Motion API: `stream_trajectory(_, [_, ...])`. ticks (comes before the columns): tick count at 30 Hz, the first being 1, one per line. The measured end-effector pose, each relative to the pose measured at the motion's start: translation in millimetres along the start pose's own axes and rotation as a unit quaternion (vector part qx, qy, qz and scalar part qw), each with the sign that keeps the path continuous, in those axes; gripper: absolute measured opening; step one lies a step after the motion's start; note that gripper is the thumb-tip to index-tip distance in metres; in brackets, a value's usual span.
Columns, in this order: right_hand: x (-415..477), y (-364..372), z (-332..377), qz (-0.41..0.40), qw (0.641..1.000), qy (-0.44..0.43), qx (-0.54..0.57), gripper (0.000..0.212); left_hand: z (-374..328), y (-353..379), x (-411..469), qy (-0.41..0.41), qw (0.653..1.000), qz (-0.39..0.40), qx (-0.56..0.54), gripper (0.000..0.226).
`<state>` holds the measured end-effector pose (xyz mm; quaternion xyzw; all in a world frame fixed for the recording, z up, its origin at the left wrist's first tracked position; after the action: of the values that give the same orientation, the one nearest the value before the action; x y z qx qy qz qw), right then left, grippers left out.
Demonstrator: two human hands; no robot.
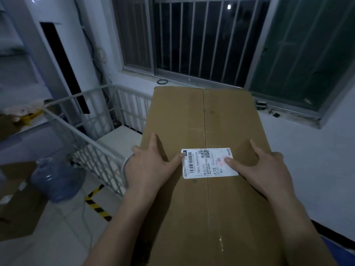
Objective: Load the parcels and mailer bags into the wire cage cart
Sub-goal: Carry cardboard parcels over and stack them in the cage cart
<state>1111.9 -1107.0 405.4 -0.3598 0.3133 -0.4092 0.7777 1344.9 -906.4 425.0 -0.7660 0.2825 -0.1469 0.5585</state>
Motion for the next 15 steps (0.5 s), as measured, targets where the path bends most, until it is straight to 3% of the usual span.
stream_trajectory(15, [232.9,-28.9,-85.8,-0.009,0.994,0.075,0.076,0.111,-163.1,113.2,224.7,0.018,0.994,0.112,0.008,0.118])
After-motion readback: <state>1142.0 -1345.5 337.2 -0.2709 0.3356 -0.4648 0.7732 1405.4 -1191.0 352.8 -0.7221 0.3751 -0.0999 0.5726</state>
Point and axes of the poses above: each hand's wrist, its own x-axis towards the middle knuckle, its own y-axis out of the palm, z = x × y, the point moved 7 cm from there along x, towards the middle knuckle, and after that the axes turned 13 degrees about z, right-handed, at the moved point
